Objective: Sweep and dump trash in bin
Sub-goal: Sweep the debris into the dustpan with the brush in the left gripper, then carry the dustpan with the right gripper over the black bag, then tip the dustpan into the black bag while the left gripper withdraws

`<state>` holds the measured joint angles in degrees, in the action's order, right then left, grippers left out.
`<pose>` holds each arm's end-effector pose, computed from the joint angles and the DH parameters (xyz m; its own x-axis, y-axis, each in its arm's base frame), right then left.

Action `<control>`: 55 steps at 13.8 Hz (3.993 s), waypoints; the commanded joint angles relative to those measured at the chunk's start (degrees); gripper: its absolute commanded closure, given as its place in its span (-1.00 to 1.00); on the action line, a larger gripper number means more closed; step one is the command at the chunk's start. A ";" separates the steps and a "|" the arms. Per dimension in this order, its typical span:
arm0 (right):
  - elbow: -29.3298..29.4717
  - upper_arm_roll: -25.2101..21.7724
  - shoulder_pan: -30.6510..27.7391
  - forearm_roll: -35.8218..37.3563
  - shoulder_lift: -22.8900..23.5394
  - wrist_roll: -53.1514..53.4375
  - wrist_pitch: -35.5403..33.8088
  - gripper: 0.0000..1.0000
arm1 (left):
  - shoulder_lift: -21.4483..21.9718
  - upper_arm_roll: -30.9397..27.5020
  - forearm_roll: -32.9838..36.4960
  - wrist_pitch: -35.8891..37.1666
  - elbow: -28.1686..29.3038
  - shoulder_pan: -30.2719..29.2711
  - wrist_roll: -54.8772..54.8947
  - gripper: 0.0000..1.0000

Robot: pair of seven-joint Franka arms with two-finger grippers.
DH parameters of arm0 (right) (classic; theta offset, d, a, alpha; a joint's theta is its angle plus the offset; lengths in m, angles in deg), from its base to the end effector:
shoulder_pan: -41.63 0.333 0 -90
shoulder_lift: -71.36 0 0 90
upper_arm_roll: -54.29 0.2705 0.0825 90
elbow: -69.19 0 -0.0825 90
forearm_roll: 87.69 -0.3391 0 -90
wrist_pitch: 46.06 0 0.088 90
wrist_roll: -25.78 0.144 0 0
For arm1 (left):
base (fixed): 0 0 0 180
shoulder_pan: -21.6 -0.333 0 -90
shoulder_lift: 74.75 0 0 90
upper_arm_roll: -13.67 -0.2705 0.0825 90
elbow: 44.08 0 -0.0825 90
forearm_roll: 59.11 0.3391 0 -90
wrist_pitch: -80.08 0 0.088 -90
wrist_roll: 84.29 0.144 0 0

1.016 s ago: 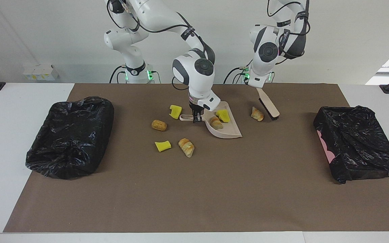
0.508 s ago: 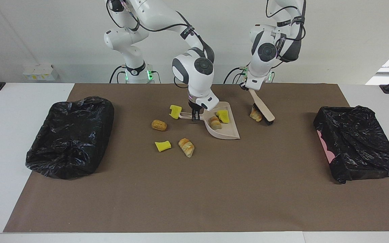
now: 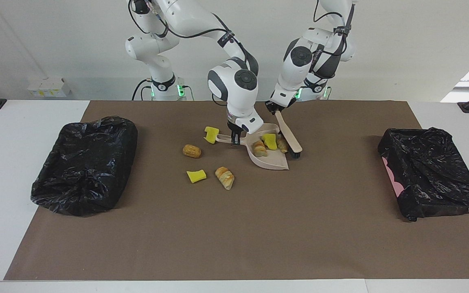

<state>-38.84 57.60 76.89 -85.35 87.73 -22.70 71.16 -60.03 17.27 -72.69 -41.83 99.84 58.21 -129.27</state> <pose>0.4335 0.3403 0.2922 0.0278 0.9950 -0.0956 0.9960 -0.0357 -0.0817 0.2920 -0.2686 0.3124 0.9527 0.2155 -0.2144 0.2251 -0.9741 0.0210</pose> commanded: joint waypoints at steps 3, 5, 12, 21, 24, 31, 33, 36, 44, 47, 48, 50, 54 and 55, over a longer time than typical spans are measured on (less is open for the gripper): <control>-0.52 0.37 -0.28 0.12 0.33 5.23 1.69 1.00 | -2.60 -0.70 -1.53 0.35 -5.14 2.41 2.09 1.00; -0.43 0.37 -1.15 0.12 -0.72 4.88 0.56 1.00 | -2.42 -0.87 -1.53 1.48 -7.33 1.79 2.18 1.00; 0.44 0.37 -9.67 -3.91 -6.79 -6.25 -5.16 1.00 | -0.76 -1.23 4.44 7.47 -7.35 -3.57 2.62 1.00; 5.72 0.37 -27.68 -8.59 -8.03 -31.22 -13.33 1.00 | 3.11 -0.61 4.36 3.78 0.48 13.72 -9.40 1.00; 7.39 -0.06 -32.87 -8.59 -8.03 -37.37 -15.71 1.00 | 3.20 -0.61 4.18 0.37 2.93 20.40 -14.77 1.00; 8.44 -0.24 -46.58 -8.32 -7.94 -50.21 -17.38 1.00 | 3.73 -0.52 3.13 -6.49 8.03 24.82 -15.84 1.00; 8.97 -0.33 -50.10 -7.18 -8.03 -51.89 -17.38 1.00 | 3.56 -0.61 3.04 -6.68 8.13 24.82 -15.22 1.00; 10.20 -0.42 -54.49 -5.17 -8.03 -56.72 -17.90 1.00 | 2.86 -0.70 2.95 -6.59 7.43 24.21 -14.87 -0.07; 10.99 -0.42 -65.23 7.83 -8.11 -60.87 -15.37 1.00 | -5.32 -1.14 9.69 3.15 -12.32 6.92 1.27 -1.00; 10.99 -0.42 -64.45 16.34 -8.11 -57.19 -11.50 1.00 | -5.15 -1.23 11.92 4.47 -18.30 -3.27 12.86 -1.00; 10.91 -0.07 -64.00 19.51 -8.72 -54.65 -11.41 1.00 | -5.23 -1.23 11.92 6.31 -21.37 -6.35 16.04 -1.00; 10.82 0.20 -62.08 24.09 -9.43 -51.12 -11.49 1.00 | -7.07 -1.23 11.92 10.79 -28.66 -11.54 23.15 -1.00; 10.12 0.20 -57.60 32.00 -11.36 -41.99 -16.39 1.00 | -8.66 -1.31 12.27 17.91 -40.36 -19.28 33.89 -1.00; 9.85 0.20 -56.10 33.41 -11.63 -38.75 -18.94 1.00 | -8.66 -1.31 12.36 20.10 -42.82 -21.22 36.52 -1.00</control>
<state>-27.68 57.56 19.03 -55.30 77.73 -66.35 55.59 -66.64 15.17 -61.51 -26.48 63.36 40.16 -96.76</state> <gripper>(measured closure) 0.674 0.000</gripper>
